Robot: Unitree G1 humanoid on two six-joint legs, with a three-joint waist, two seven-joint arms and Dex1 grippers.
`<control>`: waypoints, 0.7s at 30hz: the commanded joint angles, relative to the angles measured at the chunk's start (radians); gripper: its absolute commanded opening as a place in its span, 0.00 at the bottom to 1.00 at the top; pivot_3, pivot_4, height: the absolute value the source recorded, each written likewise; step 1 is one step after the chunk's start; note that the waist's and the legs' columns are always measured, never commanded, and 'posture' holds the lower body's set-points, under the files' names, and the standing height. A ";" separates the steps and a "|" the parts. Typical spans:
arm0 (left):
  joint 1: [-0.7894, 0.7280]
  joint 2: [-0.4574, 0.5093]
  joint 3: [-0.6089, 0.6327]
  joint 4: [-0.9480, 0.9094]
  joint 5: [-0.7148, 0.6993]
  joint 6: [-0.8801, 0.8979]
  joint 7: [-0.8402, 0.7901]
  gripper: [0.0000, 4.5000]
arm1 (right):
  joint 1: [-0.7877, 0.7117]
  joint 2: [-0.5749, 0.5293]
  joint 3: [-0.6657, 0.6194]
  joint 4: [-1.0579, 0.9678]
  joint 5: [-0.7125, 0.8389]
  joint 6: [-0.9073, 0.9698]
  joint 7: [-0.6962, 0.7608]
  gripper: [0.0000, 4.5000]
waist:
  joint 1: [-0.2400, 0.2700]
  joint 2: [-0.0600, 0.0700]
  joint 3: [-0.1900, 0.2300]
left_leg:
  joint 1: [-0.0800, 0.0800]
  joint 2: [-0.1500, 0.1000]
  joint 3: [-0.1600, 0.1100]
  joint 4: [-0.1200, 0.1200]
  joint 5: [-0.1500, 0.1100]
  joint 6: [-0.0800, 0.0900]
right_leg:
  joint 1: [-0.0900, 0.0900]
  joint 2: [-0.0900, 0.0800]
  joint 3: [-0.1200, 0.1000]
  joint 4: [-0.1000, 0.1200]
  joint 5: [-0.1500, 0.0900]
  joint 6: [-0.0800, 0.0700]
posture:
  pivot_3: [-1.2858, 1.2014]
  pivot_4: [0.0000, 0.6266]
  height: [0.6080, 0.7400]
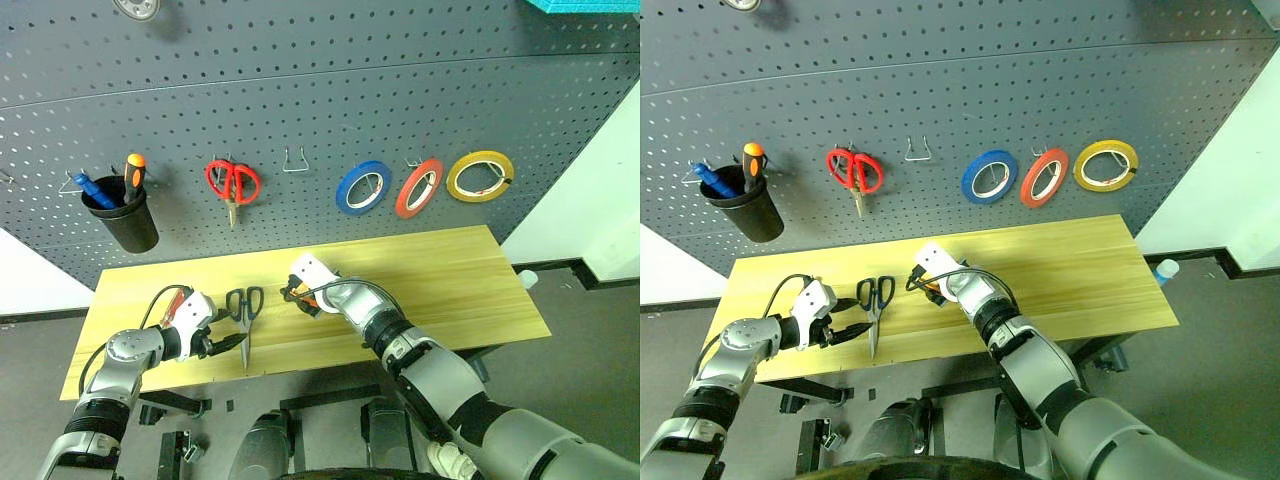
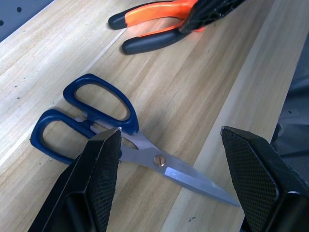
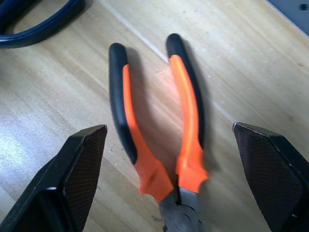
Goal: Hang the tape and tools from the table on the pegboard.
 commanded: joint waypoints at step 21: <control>0.004 0.008 0.026 -0.036 -0.017 -0.002 0.009 0.76 | -0.052 0.014 -0.021 0.155 -0.028 -0.092 -0.011 0.46 | -0.002 0.000 0.000 | 0.000 0.000 0.000 0.000 0.000 0.000 | 0.000 0.000 0.000 0.001 0.000 0.000 | 0.48 0.19 1.00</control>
